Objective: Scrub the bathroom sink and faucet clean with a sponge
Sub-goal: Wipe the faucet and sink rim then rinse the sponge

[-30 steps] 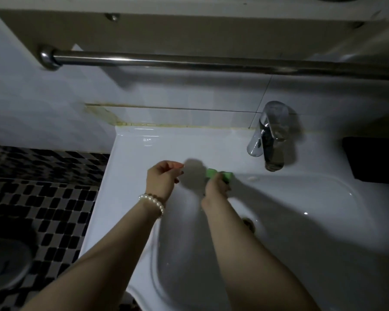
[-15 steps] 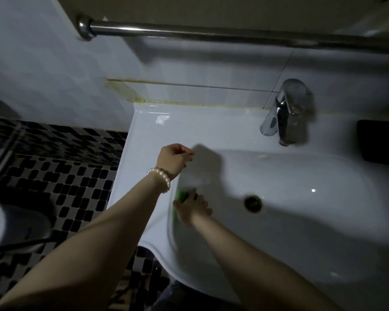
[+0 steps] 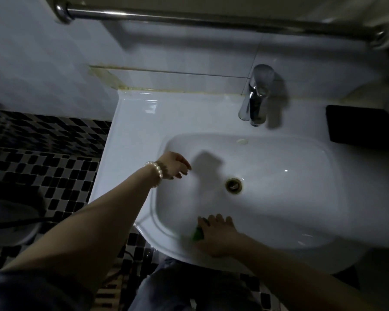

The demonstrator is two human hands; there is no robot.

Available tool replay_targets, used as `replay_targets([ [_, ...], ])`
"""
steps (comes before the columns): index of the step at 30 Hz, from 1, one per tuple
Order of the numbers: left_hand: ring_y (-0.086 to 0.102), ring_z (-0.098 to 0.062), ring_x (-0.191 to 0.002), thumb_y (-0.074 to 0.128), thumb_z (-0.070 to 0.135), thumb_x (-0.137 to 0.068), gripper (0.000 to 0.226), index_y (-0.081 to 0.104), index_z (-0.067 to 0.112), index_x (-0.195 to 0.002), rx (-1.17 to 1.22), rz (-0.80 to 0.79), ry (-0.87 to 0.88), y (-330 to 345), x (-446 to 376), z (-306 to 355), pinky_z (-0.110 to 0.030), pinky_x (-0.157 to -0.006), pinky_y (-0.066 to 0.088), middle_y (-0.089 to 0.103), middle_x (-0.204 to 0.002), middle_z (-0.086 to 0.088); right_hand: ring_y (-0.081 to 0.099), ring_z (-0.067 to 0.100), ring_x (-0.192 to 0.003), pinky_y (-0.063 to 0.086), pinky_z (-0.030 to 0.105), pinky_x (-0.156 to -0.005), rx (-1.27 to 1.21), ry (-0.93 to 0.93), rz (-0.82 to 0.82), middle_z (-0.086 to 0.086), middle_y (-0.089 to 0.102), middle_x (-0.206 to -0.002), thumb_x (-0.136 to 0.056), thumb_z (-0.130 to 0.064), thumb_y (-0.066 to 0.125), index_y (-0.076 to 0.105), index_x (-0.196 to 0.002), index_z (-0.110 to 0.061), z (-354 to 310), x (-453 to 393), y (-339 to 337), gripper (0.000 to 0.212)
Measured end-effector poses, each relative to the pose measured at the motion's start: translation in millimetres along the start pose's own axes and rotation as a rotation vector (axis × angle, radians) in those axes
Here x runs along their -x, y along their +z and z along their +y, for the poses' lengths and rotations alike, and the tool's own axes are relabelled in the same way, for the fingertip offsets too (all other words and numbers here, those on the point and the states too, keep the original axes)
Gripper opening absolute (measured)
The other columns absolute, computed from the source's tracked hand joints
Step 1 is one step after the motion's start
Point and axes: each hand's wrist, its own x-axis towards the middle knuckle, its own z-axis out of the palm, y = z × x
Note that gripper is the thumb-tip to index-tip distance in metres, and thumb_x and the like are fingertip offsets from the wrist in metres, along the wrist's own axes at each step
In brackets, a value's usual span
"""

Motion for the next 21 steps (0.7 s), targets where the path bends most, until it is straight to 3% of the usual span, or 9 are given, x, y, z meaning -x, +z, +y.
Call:
replay_targets([
  [7,0.057,-0.012,-0.065,0.054,0.002,-0.086,0.019,0.067,0.009,-0.096,0.014,0.012,0.01,2.1,-4.4,4.0,-0.022,-0.059,0.045,0.064,-0.078,0.0,0.007,0.034,-0.142,0.009,0.048,-0.112,0.161,0.151,-0.245,0.013,0.008,-0.156,-0.095,-0.047,0.029,-0.003,-0.151,-0.024,79.3,31.8,-10.6,0.068],
  [14,0.058,-0.01,-0.06,0.056,0.002,-0.084,0.02,0.065,0.019,-0.079,-0.056,-0.095,0.014,45.3,-20.4,21.3,-0.019,-0.052,0.044,0.064,-0.073,0.003,0.011,0.031,-0.142,0.012,0.047,-0.112,0.224,0.131,-0.221,0.006,0.007,-0.158,-0.096,-0.029,0.039,-0.002,-0.151,-0.027,149.5,66.8,0.8,0.068],
  [16,0.058,-0.009,-0.06,0.056,0.003,-0.084,0.019,0.065,0.02,-0.079,-0.077,-0.141,0.028,61.4,-25.8,31.5,-0.018,-0.051,0.044,0.064,-0.074,0.004,0.019,0.03,-0.139,0.019,0.048,-0.109,0.367,0.122,-0.13,0.004,0.015,-0.157,-0.098,-0.028,0.035,0.008,-0.151,-0.026,182.5,85.8,-3.0,0.059],
  [18,0.059,-0.008,-0.06,0.057,0.004,-0.084,0.017,0.066,0.019,-0.082,-0.09,-0.173,0.036,76.3,-30.4,41.1,-0.017,-0.051,0.045,0.064,-0.074,0.005,0.04,0.029,-0.128,0.034,0.045,-0.098,0.551,0.032,0.058,0.004,0.036,-0.148,-0.099,-0.032,0.037,0.032,-0.144,-0.028,210.6,104.3,-14.9,0.046],
  [20,0.059,-0.008,-0.061,0.057,0.005,-0.084,0.015,0.066,0.017,-0.086,-0.101,-0.197,0.039,90.2,-34.5,49.2,-0.018,-0.052,0.045,0.064,-0.074,0.004,0.064,0.024,-0.1,0.051,0.036,-0.078,0.681,-0.065,0.278,0.001,0.065,-0.12,-0.085,-0.032,0.062,0.066,-0.114,-0.031,228.8,114.1,-31.7,0.029],
  [21,0.059,-0.009,-0.062,0.057,0.006,-0.084,0.014,0.066,0.016,-0.088,-0.105,-0.204,0.039,96.1,-36.3,52.3,-0.018,-0.053,0.045,0.064,-0.075,0.004,0.069,0.022,-0.089,0.054,0.034,-0.07,0.728,-0.097,0.378,0.0,0.071,-0.106,-0.08,-0.03,0.067,0.073,-0.097,-0.03,236.4,117.2,-35.9,0.019],
])
